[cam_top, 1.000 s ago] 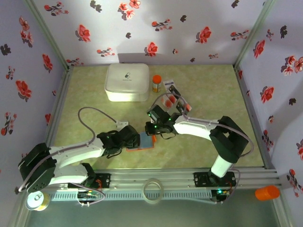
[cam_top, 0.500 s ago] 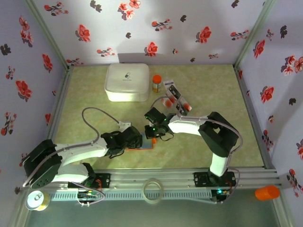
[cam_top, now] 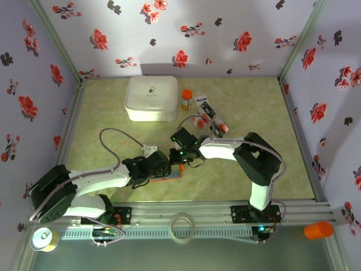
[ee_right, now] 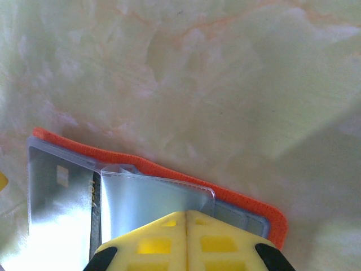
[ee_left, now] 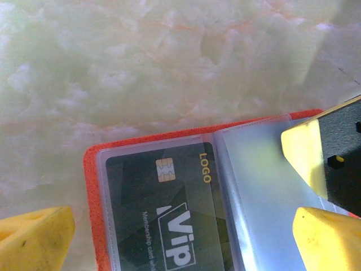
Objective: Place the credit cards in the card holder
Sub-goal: Flip over the card slot on the card holder.
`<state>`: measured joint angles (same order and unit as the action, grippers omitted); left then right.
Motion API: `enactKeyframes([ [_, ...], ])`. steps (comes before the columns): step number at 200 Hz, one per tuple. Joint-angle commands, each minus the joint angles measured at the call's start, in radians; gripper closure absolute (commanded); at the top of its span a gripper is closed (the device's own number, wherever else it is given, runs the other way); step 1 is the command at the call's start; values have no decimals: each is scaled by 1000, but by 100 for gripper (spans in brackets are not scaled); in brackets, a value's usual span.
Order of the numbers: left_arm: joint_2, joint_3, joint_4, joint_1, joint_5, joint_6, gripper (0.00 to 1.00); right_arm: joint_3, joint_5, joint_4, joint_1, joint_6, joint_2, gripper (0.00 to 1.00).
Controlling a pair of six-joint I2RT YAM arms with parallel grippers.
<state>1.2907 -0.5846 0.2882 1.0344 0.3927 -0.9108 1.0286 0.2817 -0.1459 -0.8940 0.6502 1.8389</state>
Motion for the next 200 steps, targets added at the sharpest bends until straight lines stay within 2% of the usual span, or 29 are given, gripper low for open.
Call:
enactKeyframes([
  [1,12,16,-27,11,16,-15,0,-13,22,22,2,24,17,92],
  [89,-33,50,-36,12,22,-26,0,72,-55,-146,18,-68,-66,93],
  [200,-25,52,-33,12,26,-28,0,70,-24,-121,28,-66,7,94],
])
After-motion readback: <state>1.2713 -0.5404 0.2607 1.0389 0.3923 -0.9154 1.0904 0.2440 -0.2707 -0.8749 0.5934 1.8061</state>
